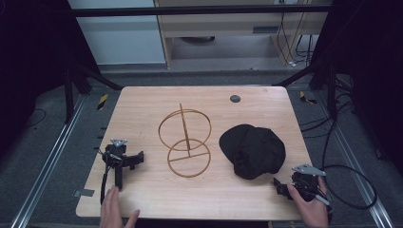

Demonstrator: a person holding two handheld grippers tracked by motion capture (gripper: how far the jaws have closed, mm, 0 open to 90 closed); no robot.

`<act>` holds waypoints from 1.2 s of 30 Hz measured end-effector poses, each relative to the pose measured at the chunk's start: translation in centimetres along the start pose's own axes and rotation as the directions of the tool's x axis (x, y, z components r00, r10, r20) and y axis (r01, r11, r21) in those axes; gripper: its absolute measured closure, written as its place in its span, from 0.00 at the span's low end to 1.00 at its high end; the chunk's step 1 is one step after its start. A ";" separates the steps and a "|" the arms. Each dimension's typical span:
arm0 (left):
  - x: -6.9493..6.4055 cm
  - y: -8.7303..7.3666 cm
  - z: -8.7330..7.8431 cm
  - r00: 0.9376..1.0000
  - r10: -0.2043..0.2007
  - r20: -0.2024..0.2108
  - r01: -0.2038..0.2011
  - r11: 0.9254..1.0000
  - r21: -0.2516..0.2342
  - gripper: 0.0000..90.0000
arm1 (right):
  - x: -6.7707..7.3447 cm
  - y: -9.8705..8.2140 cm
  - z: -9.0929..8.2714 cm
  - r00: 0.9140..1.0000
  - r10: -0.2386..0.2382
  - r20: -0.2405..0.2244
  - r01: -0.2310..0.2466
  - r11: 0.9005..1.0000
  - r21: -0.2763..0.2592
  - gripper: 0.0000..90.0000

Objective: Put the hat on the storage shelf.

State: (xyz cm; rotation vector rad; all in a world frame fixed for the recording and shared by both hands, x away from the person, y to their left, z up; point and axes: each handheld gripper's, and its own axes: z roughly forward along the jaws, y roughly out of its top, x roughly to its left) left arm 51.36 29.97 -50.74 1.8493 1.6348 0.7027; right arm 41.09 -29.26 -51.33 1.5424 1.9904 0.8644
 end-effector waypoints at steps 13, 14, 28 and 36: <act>0.0 -0.1 -0.1 1.000 0.004 0.002 -0.004 1.000 0.002 0.00 | 0.1 0.3 -1.1 1.000 -0.020 -0.023 0.020 1.000 0.012 0.12; 0.0 -0.1 -0.1 1.000 0.004 0.002 -0.004 1.000 0.002 0.00 | 0.1 0.4 -1.4 0.999 -0.040 -0.020 0.040 0.999 0.015 0.15; -0.1 -0.2 -0.2 1.000 0.000 -0.001 0.000 1.000 0.000 0.00 | 1.9 7.0 -6.8 0.986 -0.133 -0.097 0.136 0.990 0.032 0.09; -0.1 -0.3 -0.3 1.000 0.004 0.005 -0.004 1.000 0.000 0.00 | 3.7 12.2 -6.5 0.967 -0.224 -0.126 0.233 0.971 0.060 0.08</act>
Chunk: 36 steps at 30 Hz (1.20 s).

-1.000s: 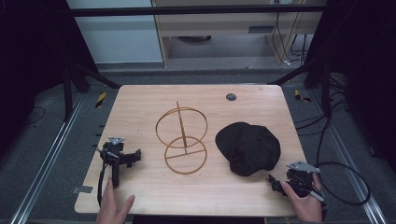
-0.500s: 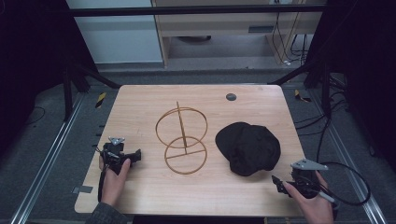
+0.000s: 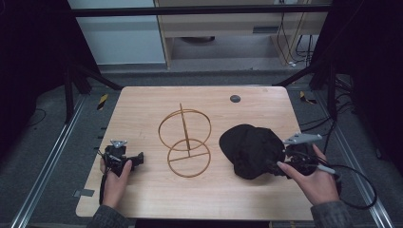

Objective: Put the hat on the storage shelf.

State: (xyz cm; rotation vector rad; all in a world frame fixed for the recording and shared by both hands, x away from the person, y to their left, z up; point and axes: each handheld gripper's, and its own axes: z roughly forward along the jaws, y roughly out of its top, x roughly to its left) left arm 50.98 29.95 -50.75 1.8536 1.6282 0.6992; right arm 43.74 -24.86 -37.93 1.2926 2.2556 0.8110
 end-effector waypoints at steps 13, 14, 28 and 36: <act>-0.1 -0.1 -0.1 1.000 0.003 0.002 -0.003 1.000 0.000 0.00 | -0.8 4.9 3.1 0.997 -0.058 -0.053 0.066 0.983 0.171 0.10; -0.1 -0.1 -0.1 1.000 0.003 0.002 -0.003 1.000 0.000 0.00 | -0.8 5.1 3.2 0.997 -0.053 -0.054 0.061 0.983 0.175 0.10; -0.2 -0.1 -0.1 1.000 0.007 0.004 -0.007 1.000 0.001 0.00 | -1.3 5.9 6.1 0.996 -0.041 -0.076 0.060 0.963 0.264 0.07; -0.2 -0.1 -0.1 1.000 0.008 0.006 -0.008 1.000 0.000 0.00 | -1.9 5.2 6.9 0.995 -0.031 -0.094 0.056 0.959 0.276 0.26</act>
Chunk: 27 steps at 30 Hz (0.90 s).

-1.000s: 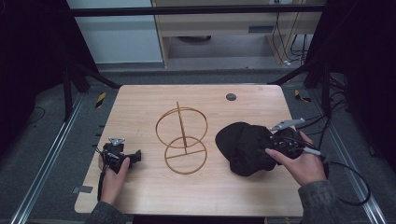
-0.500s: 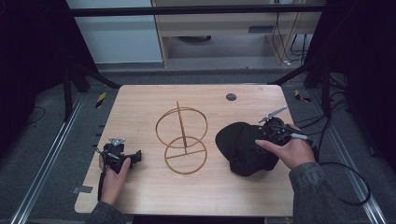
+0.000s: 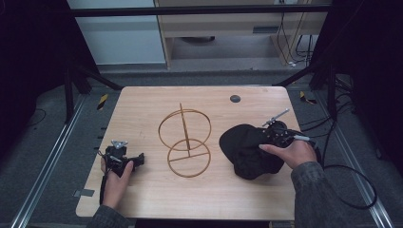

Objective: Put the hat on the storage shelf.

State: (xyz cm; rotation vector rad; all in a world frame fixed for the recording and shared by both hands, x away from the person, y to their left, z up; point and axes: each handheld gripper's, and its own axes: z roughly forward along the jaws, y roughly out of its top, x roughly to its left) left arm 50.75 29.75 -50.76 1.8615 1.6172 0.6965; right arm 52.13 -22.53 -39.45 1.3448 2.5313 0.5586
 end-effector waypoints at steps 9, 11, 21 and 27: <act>0.0 0.0 0.0 1.000 0.002 0.002 -0.002 1.000 0.000 0.00 | -0.2 0.0 -0.1 0.999 -0.019 -0.030 0.019 1.000 0.004 0.56; 0.0 0.0 0.0 1.000 0.006 0.003 -0.006 1.000 0.002 0.00 | -0.2 0.0 -0.1 0.999 -0.026 -0.044 0.026 1.000 0.002 0.65; -0.1 0.0 0.0 1.000 0.006 0.005 -0.006 1.000 0.001 0.00 | -0.2 0.0 -0.1 0.997 -0.047 -0.063 0.046 0.999 -0.019 0.92; -0.1 0.0 0.0 1.000 0.007 0.007 -0.007 1.000 0.002 0.00 | 0.0 0.1 -0.6 0.996 -0.051 -0.068 0.049 0.998 -0.029 0.96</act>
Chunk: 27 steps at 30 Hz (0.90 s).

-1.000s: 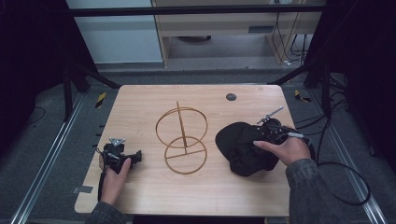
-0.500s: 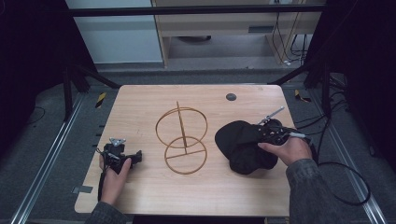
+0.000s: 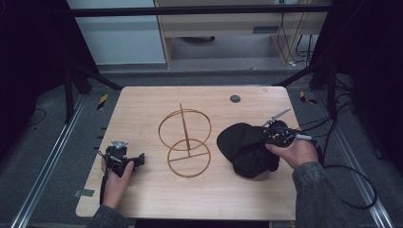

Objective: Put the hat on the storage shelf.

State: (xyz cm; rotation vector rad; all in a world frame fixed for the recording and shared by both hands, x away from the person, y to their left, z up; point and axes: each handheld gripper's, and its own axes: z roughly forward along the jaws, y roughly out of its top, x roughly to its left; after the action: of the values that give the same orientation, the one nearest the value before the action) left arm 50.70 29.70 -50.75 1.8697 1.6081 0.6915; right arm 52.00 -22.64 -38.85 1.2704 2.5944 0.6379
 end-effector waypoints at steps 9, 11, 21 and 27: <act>0.0 0.0 0.0 1.000 0.001 0.001 -0.001 1.000 0.000 0.00 | 0.3 -0.2 -1.8 1.000 0.007 -0.016 -0.007 1.000 -0.020 0.96; 0.0 0.0 0.0 1.000 0.001 0.001 -0.001 1.000 0.000 0.00 | 0.4 -0.3 -2.7 1.000 0.013 -0.017 -0.014 0.999 -0.030 0.96; 0.0 0.0 0.0 1.000 0.001 0.002 -0.001 1.000 -0.001 0.00 | 0.8 -0.6 -6.1 1.000 0.012 -0.026 -0.014 0.996 -0.089 0.96; -0.1 0.0 0.0 1.000 -0.003 0.000 0.003 1.000 -0.001 0.00 | 0.8 -0.8 -8.0 1.000 0.021 -0.017 -0.023 0.991 -0.131 0.96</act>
State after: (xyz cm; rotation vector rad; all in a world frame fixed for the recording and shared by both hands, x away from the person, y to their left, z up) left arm 50.68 29.65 -50.75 1.8665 1.6099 0.6914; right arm 48.19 -24.79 -32.08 1.2597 2.5078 0.8108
